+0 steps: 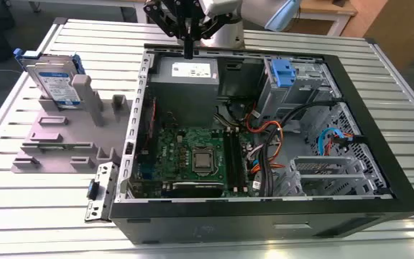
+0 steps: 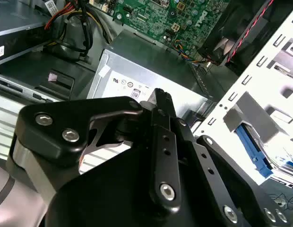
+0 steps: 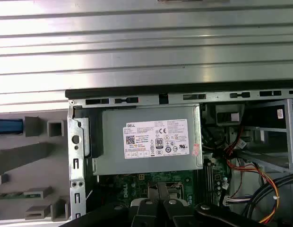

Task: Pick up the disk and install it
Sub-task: 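Reach for the disk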

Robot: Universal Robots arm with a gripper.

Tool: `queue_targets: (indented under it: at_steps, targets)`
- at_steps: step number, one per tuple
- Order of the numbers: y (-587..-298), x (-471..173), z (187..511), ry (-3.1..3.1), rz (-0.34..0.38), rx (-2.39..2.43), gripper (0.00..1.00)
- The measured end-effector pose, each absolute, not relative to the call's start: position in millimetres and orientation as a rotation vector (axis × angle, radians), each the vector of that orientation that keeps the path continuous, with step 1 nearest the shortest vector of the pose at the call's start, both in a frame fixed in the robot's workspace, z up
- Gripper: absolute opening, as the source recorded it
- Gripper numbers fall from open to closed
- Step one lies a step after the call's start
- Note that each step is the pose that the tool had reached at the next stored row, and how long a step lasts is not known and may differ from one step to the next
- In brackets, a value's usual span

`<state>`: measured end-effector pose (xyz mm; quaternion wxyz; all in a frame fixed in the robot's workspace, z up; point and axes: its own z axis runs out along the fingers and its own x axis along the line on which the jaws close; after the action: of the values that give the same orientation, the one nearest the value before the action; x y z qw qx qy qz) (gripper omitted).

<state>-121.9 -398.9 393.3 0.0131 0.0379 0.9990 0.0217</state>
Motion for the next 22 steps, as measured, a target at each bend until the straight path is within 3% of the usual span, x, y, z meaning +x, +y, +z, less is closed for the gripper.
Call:
queue_targets:
  at_steps: [22]
  targets:
    - [-399.0, -127.6, 393.3, 3.112, 0.068, 0.118, 0.11]
